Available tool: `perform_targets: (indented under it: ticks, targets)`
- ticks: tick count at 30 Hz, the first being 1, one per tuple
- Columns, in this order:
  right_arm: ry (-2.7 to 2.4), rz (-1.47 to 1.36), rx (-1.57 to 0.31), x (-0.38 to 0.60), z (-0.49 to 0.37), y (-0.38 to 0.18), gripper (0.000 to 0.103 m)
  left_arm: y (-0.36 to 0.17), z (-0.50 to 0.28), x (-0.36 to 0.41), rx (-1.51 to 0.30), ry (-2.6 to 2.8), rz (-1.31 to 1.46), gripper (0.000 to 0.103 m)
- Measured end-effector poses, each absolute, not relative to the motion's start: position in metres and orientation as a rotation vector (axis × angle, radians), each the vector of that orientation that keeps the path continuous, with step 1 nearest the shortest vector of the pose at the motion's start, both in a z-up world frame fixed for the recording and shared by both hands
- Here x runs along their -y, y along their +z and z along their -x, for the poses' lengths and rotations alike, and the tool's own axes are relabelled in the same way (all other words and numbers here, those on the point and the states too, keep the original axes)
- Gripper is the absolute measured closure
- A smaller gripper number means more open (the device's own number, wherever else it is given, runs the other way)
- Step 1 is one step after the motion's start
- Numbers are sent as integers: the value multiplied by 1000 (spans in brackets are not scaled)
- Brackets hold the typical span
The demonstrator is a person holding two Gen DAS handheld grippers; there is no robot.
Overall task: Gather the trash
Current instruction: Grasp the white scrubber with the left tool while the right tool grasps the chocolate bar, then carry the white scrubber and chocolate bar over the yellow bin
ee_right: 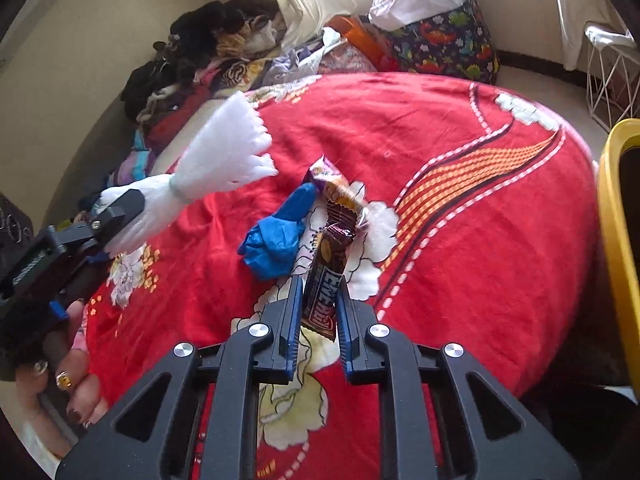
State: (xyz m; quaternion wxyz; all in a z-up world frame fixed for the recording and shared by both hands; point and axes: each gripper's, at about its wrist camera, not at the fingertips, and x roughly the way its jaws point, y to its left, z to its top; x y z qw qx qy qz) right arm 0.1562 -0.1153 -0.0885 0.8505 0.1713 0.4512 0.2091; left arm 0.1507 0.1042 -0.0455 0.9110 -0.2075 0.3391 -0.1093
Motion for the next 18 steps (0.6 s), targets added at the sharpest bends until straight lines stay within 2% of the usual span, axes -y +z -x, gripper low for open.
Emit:
perform_targets:
  ticks: [18]
  targets:
    - [309, -393, -788, 198, -136, -43, 88, -24, -144, -22, -690, -348, 298, 91]
